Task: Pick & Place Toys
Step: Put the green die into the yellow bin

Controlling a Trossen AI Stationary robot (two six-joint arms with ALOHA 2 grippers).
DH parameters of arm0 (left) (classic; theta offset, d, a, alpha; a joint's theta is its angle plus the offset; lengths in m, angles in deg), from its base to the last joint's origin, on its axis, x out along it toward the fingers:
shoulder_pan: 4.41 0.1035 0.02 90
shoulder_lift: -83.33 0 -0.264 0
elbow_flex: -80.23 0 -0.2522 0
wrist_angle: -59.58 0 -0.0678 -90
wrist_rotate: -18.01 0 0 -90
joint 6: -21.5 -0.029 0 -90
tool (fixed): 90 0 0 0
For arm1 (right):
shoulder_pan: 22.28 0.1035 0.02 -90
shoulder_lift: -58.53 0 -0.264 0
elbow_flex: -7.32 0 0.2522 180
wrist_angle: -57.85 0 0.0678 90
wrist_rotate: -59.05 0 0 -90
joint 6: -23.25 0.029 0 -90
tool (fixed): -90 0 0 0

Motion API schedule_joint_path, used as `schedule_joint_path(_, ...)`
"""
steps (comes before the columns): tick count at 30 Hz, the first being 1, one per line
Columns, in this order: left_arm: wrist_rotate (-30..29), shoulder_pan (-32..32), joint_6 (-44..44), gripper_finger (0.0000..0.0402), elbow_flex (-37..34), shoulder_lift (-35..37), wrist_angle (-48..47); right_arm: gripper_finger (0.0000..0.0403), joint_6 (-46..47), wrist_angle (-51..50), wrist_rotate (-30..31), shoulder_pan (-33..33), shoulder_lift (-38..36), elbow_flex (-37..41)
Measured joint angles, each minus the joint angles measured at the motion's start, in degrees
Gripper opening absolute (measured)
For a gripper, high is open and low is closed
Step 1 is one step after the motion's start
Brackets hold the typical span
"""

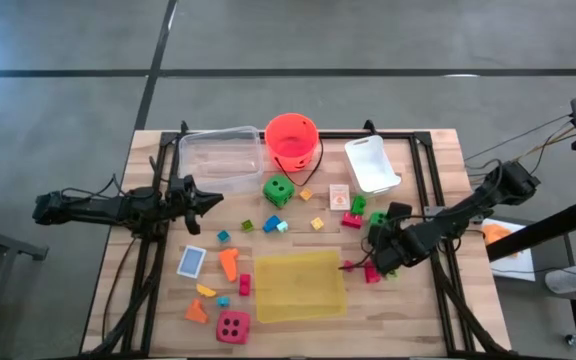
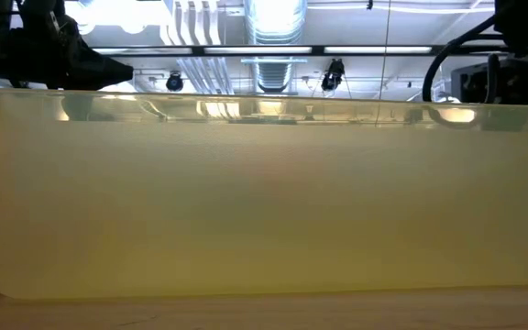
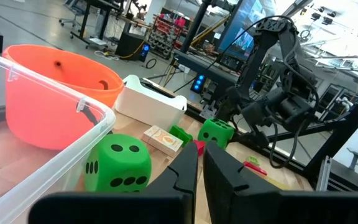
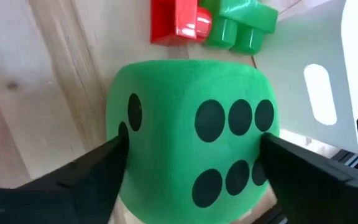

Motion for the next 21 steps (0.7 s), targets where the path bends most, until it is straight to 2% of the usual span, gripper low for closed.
schedule_joint_path(4, 0.0, 0.0, 0.0, 0.0022, 0.0, 0.0, 0.0, 0.0231, 2.13, 0.37, 0.27, -0.01, 0.02, 0.11)
schedule_joint_path(6, 0.0, 0.0, 0.01, 0.0022, 0.0, 0.0, 0.0, 0.0213, 3.77, 0.37, 0.28, -0.01, 0.02, 0.11)
schedule_joint_path(12, 0.0, 0.0, 0.0, 0.0022, 0.0, 0.0, 0.0, 0.0203, 7.44, 0.45, 0.06, -0.07, 0.11, -0.17)
schedule_joint_path(21, -0.02, 0.0, 0.02, 0.0022, 0.0, -0.02, 0.0, 0.0201, 7.87, 0.97, -1.2, -0.19, 0.31, -2.95)
